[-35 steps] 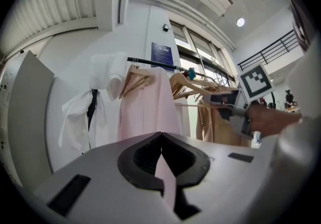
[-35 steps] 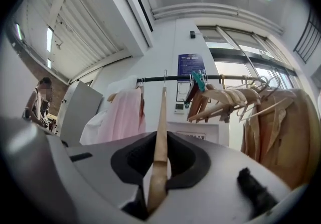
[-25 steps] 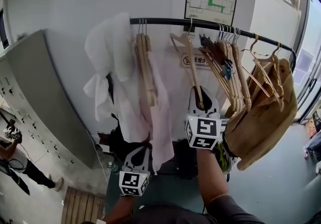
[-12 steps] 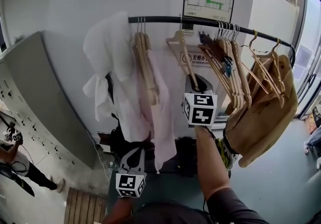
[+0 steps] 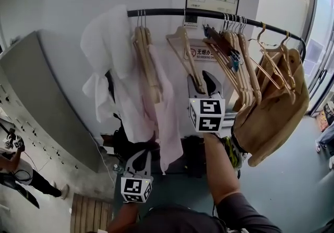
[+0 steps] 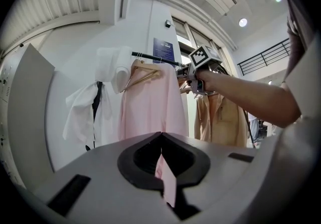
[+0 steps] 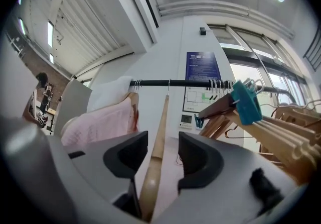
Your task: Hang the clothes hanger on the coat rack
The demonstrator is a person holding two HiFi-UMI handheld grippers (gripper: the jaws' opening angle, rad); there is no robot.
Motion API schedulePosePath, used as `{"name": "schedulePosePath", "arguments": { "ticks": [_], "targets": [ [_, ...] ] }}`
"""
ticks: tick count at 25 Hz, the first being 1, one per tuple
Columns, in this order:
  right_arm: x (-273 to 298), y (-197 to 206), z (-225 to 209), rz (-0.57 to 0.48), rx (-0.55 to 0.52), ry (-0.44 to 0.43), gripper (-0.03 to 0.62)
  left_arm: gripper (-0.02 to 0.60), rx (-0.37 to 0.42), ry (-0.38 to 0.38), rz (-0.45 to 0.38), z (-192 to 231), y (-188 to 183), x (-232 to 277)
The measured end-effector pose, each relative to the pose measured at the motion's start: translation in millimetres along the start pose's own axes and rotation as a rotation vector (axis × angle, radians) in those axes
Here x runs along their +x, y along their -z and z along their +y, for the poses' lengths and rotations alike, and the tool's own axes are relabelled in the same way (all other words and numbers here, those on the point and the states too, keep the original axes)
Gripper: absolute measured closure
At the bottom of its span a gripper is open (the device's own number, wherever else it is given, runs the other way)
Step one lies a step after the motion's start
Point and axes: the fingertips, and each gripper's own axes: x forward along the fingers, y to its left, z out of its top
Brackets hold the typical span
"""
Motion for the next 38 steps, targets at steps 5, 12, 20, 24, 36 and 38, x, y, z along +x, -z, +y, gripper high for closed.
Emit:
{"name": "schedulePosePath", "arguments": {
  "ticks": [5, 12, 20, 24, 36, 38],
  "targets": [
    [-39, -5, -11, -0.03, -0.027, -0.006, 0.404, 0.572, -0.002, 0.012, 0.015, 0, 0, 5],
    [-115, 24, 5, -0.022, 0.0, -0.051, 0.402, 0.572, -0.017, 0.023, -0.041, -5, -6, 3],
    [-167, 99, 36, 0.086, 0.089, -0.078, 0.416, 0.572, -0.02, 0.062, -0.088, -18, -20, 6],
    [-185, 129, 60, 0.117, 0.07, -0.101, 0.535, 0.572, -0.014, 0.024, -0.121, -12, -31, 5],
    [-209, 161, 82, 0.152, 0.075, -0.11, 0.58, 0.572, -0.009, 0.048, -0.095, -25, -20, 2],
    [-208, 164, 83, 0.166, 0.078, -0.119, 0.58, 0.572, -0.01, 0.041, -0.095, -24, -19, 0]
  ]
}}
